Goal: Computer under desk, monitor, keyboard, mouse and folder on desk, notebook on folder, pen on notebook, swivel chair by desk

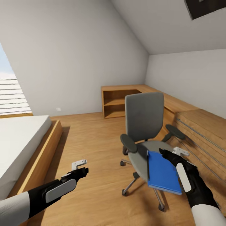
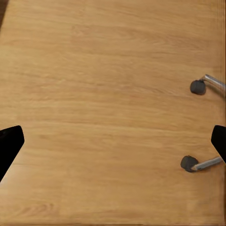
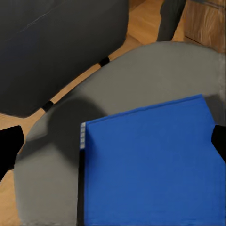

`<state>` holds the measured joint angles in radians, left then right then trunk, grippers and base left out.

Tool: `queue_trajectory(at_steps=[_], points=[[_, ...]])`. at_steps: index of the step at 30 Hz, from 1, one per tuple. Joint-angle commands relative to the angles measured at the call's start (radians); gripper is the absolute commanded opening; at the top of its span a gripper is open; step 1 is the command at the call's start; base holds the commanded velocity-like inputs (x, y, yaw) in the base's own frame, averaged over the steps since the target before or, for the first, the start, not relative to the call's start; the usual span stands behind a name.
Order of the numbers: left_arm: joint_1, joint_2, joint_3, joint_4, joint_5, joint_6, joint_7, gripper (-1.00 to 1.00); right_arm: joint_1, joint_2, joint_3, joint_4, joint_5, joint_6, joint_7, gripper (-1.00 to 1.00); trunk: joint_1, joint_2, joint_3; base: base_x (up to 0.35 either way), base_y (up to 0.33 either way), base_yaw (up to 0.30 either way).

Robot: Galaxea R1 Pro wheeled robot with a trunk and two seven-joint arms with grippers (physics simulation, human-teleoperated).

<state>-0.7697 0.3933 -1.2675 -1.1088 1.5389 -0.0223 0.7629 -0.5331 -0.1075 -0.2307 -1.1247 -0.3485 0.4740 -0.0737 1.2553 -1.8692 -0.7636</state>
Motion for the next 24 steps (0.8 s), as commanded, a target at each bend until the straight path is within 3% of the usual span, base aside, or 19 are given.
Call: queue_trajectory(at_steps=[1, 12, 20, 22, 24], points=[[-0.002, 0.001, -0.003, -0.002, 0.004, -0.002, 0.004, 1.00, -0.001, 0.000, 0.000, -0.001, -0.011, 0.004, -0.008, 1.00, 0.000, -0.001, -0.001, -0.130, 0.048, -0.283], [-0.001, -0.001, -0.003, -0.002, 0.004, -0.002, 0.004, 1.00, -0.001, 0.000, -0.041, 0.003, -0.012, 0.005, -0.008, 1.00, 0.000, -0.001, -0.001, -0.034, 0.013, -0.294], [0.000, 0.003, -0.001, -0.005, 0.004, -0.004, 0.003, 1.00, -0.001, 0.000, -0.048, 0.016, -0.013, 0.007, -0.006, 1.00, 0.000, -0.001, -0.001, -0.001, 0.001, -0.299], [0.000, 0.004, 0.001, -0.006, 0.008, -0.005, 0.003, 1.00, -0.001, 0.000, -0.048, 0.021, -0.025, 0.008, -0.005, 1.00, 0.007, -0.015, -0.007, 0.000, 0.000, -0.293], [-0.001, 0.005, 0.005, -0.006, 0.045, -0.005, 0.003, 1.00, -0.001, 0.000, -0.048, 0.044, -0.086, 0.013, -0.003, 1.00, 0.015, -0.029, -0.014, 0.000, 0.000, -0.123]])
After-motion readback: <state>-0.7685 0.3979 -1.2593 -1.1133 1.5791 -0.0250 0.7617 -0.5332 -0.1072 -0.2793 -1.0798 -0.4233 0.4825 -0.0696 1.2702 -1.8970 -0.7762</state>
